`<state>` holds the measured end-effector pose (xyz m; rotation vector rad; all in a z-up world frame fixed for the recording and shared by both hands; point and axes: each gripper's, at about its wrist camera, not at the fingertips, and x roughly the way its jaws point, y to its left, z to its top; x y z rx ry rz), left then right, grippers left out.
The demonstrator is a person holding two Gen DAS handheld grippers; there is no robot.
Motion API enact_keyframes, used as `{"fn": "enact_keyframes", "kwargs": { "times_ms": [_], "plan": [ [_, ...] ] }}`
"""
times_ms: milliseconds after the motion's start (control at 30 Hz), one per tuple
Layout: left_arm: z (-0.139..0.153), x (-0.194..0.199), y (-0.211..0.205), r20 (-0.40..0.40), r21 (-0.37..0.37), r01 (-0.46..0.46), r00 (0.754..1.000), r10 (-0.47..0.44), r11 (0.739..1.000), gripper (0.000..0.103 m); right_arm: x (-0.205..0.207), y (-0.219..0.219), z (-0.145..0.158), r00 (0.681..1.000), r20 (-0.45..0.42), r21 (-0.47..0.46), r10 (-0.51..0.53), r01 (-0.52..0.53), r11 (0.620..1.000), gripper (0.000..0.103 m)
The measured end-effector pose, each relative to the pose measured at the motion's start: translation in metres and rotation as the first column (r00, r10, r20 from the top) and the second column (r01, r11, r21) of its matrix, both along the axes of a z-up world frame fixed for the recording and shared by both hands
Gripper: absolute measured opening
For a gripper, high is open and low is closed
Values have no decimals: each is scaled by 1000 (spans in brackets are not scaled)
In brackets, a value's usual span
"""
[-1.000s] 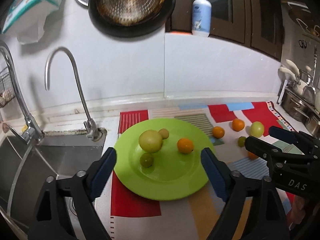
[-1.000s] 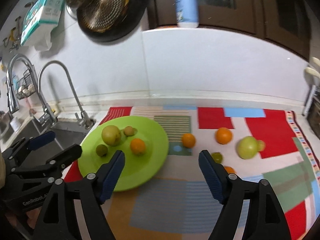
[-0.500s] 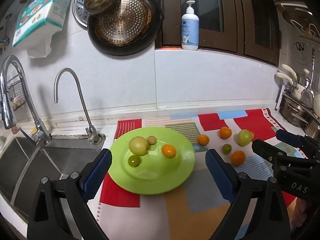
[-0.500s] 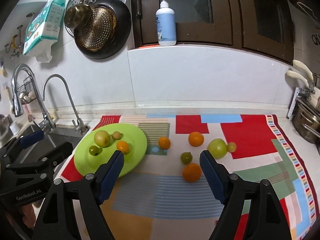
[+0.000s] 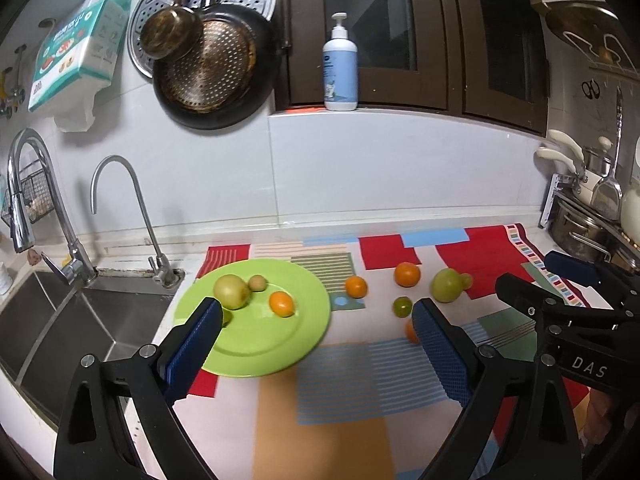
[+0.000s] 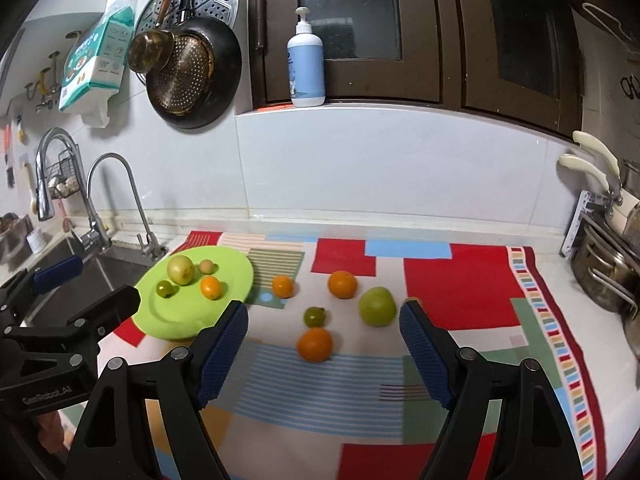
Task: Organize fruits
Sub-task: 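Withdraw both open grippers from the plate toward the remaining fruits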
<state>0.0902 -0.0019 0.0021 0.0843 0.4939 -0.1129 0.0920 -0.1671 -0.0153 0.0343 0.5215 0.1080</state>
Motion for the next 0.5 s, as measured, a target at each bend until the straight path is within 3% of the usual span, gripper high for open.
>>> {"fn": "enact_keyframes", "kwargs": {
  "times_ms": [500],
  "plan": [
    [-29, 8, -61, -33, 38, 50, 998, -49, 998, 97, 11, -47, -18, 997, -5, -65, 80, -80, 995, 79]
  ]
}}
